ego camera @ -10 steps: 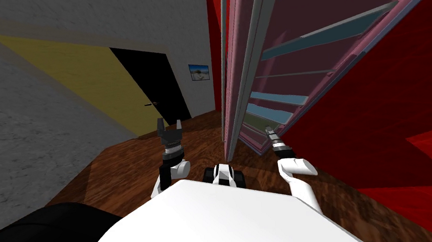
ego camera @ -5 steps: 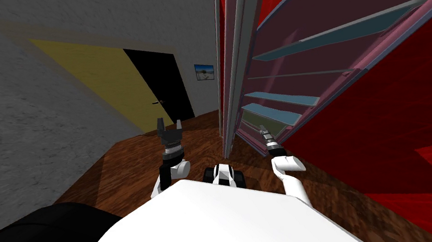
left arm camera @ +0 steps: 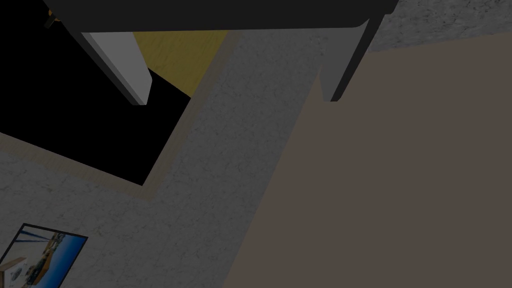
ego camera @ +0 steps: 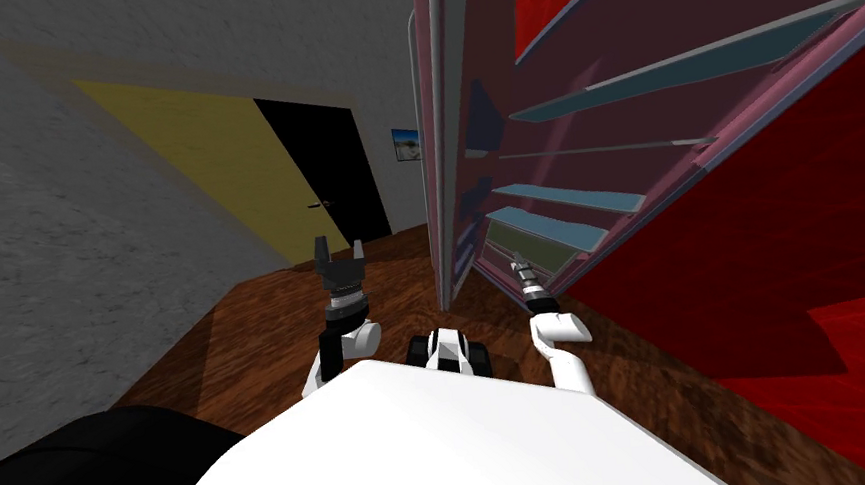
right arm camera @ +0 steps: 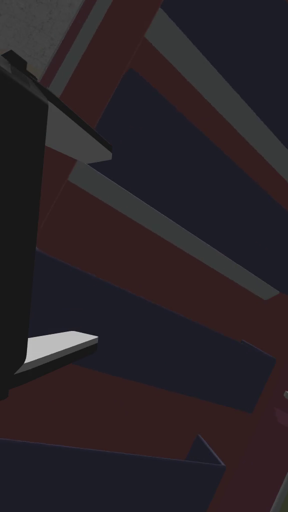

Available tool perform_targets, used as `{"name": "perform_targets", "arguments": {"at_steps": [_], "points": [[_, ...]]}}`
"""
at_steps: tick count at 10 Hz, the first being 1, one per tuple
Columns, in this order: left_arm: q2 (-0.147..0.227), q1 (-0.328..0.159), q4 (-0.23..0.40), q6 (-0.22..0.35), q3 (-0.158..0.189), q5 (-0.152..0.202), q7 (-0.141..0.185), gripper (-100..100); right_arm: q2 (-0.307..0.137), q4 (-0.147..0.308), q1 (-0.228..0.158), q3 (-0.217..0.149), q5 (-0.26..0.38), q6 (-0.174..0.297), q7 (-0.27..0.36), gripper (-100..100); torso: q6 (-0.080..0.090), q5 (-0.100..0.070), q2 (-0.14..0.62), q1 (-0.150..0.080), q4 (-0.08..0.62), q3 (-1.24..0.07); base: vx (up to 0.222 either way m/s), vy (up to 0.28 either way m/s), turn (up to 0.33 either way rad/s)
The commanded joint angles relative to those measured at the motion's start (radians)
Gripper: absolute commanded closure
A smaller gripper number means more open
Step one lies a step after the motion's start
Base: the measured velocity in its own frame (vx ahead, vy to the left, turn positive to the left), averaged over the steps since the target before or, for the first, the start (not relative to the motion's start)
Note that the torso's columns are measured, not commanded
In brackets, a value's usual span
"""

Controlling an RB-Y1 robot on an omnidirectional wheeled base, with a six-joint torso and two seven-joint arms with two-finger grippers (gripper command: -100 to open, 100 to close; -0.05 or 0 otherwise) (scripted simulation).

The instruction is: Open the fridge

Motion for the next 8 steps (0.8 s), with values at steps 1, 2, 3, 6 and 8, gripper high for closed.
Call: {"name": "perform_targets", "arguments": {"at_steps": [1, 2, 3, 6, 8], "points": [[0.000, 0.000, 0.000, 0.000, 0.000, 0.000, 0.000, 0, -0.020, -0.007, -0.026, 0.010, 0.018, -0.043, -0.033, -100, 0.000, 0.000, -0.001, 0.001, 0.000, -0.001, 0.050, 0.007, 0.054], [0.000, 0.000, 0.000, 0.000, 0.000, 0.000, 0.000, 0, -0.015, -0.003, -0.021, 0.007, 0.013, -0.029, -0.021, -100, 0.000, 0.000, -0.002, 0.001, -0.001, -0.001, 0.025, 0.002, 0.010], [0.000, 0.000, 0.000, 0.000, 0.000, 0.000, 0.000, 0, -0.047, -0.010, -0.042, 0.022, 0.030, -0.077, -0.067, -100, 0.000, 0.000, 0.000, 0.001, 0.000, 0.000, -0.033, 0.005, 0.084], [0.000, 0.000, 0.000, 0.000, 0.000, 0.000, 0.000, 0, -0.094, -0.019, -0.073, 0.045, 0.054, -0.143, -0.132, -100, 0.000, 0.000, 0.004, 0.001, 0.001, 0.002, -0.077, 0.000, 0.066], [0.000, 0.000, 0.000, 0.000, 0.000, 0.000, 0.000, 0, -0.126, -0.025, -0.093, 0.060, 0.070, -0.187, -0.175, -100, 0.000, 0.000, -0.001, 0.001, 0.000, 0.000, -0.066, 0.004, 0.057]]}}
